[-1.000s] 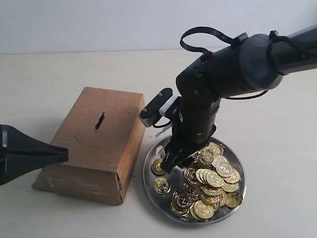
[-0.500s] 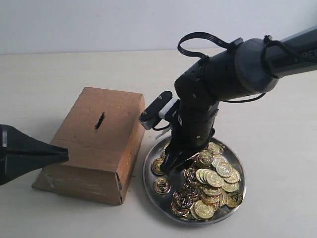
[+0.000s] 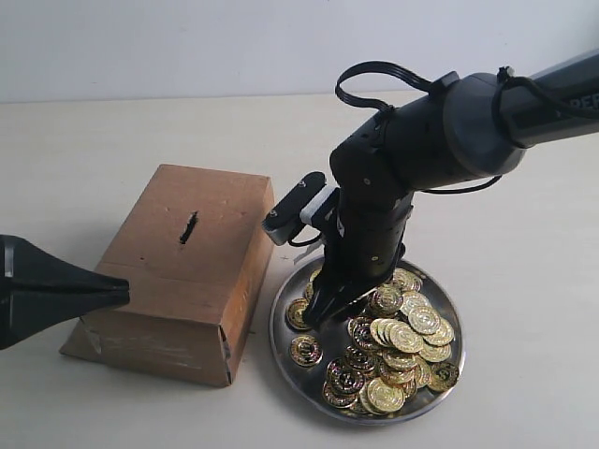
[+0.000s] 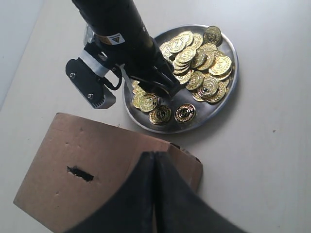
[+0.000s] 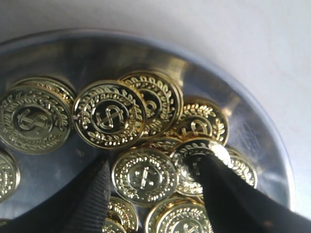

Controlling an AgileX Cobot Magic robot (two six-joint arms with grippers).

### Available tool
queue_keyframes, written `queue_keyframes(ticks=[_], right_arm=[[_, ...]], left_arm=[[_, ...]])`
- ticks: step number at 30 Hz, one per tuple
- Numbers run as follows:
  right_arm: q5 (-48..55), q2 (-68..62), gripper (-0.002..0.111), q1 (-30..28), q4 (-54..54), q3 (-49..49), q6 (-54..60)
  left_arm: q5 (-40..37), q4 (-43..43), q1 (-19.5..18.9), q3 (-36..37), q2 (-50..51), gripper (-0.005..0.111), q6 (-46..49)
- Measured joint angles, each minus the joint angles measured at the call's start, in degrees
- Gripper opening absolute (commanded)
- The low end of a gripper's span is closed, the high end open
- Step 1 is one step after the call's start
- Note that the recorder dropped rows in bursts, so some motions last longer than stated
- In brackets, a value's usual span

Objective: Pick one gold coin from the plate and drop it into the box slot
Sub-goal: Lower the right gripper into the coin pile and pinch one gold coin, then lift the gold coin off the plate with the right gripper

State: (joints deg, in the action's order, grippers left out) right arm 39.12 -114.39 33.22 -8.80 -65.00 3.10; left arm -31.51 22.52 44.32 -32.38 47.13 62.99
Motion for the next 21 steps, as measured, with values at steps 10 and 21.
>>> queue_keyframes(ticks=[10, 21], right_arm=[[0.0, 0.0, 0.046, 0.0, 0.0, 0.0, -0.2], [0.0, 0.0, 0.039, 0.0, -0.1, 0.0, -0.7]], left_arm=[[0.0, 0.0, 0.0, 0.0, 0.0, 0.0, 0.0], [0.0, 0.0, 0.0, 0.0, 0.0, 0.0, 0.0]])
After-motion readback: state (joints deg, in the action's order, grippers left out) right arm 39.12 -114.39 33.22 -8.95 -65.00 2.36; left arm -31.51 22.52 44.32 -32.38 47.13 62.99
